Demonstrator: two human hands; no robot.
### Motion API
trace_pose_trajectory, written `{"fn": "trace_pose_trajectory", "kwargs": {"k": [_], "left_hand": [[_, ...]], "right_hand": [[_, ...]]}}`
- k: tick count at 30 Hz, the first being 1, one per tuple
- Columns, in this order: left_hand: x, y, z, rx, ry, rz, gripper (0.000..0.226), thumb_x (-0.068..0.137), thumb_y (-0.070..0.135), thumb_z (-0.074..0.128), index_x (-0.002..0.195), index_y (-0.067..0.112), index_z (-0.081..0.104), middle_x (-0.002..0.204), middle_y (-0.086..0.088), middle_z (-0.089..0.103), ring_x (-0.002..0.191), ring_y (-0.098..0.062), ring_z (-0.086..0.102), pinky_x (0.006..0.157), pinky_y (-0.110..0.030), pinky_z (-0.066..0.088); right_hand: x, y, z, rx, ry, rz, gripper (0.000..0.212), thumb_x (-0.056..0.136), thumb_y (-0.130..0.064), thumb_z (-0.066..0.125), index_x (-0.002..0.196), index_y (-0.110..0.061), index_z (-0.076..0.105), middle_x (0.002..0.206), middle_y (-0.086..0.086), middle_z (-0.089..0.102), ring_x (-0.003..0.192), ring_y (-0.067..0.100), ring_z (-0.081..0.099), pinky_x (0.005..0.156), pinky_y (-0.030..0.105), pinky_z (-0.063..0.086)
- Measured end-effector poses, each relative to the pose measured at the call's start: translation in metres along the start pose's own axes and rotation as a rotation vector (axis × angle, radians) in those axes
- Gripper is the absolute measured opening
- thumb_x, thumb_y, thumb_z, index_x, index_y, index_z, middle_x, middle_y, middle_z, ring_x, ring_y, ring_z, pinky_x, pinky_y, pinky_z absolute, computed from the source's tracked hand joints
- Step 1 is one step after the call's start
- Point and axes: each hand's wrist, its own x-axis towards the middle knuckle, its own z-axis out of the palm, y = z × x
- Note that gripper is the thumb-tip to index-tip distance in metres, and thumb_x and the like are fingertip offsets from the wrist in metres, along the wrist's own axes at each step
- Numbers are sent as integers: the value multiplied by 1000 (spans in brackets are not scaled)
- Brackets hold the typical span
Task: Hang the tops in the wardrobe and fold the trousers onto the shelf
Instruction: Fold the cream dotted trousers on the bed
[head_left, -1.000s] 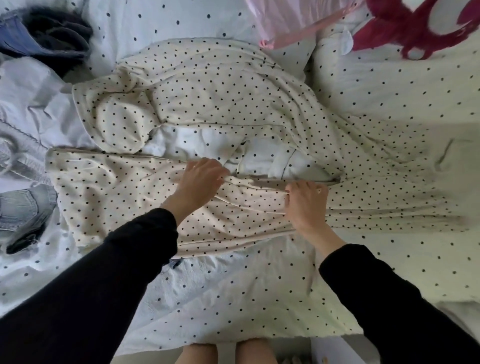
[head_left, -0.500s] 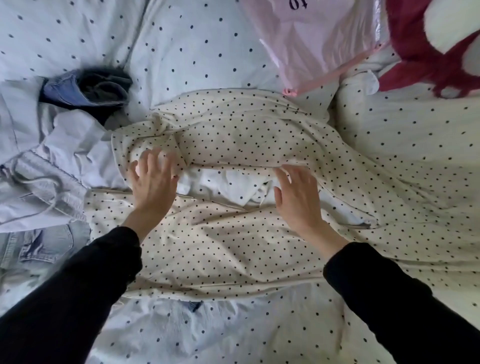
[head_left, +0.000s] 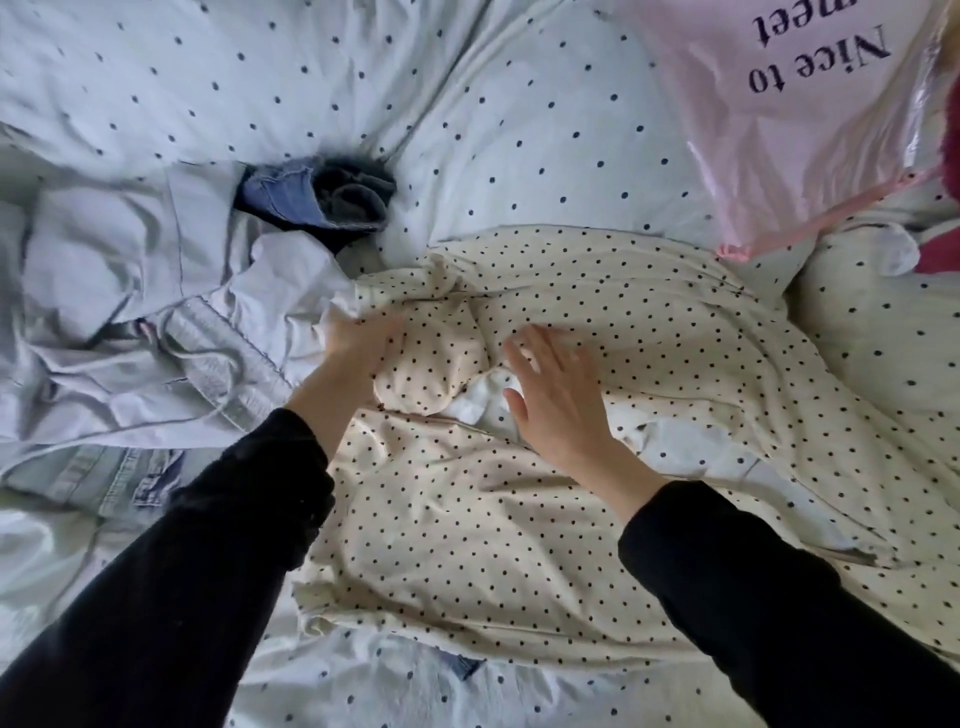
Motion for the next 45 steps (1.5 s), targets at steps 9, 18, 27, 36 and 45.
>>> {"fn": "trace_pose_trajectory", "kwargs": {"k": [9,18,27,36,45], "left_hand": [[4,84,-68,198,236,499,24,87,20,60,66,27,48,74,-6,50,68,-18,43,55,-25,35],[32,55,-113,592,352,656,25,97,25,49,113,9,61,93,-14,68,80,-31,62,57,-26,43],[18,-31,-102,949,197,561,60,91,24,56,143,16,27,147,-19,28,135,-36,27,107,-56,27],[-67,-114,-32,1090,-124,741,64,96,21,44,150,29,10,158,-6,-10,144,-23,-13,115,-57,-3],[-193,-182,32,1097,-341,769,65,95,25,51,149,26,15,157,-14,-8,144,-32,-10,113,-54,-1]], "right_hand": [[20,-25,-28,73,-12,-53,51,92,-28,53,140,-14,41,147,16,37,136,33,37,102,56,37],[52,-65,-30,38,-101,-155,52,93,-34,51,140,-20,34,151,10,29,134,29,37,85,47,51],[-9,-55,-4,67,-146,-73,74,91,-24,54,152,-28,11,153,9,28,141,25,29,108,58,25],[-112,-12,25,3,-217,135,65,77,-24,73,137,-17,48,139,17,48,125,35,50,93,68,39],[-236,27,9,71,-253,407,56,95,-26,50,147,-20,31,155,12,22,143,32,22,108,66,12]]}}
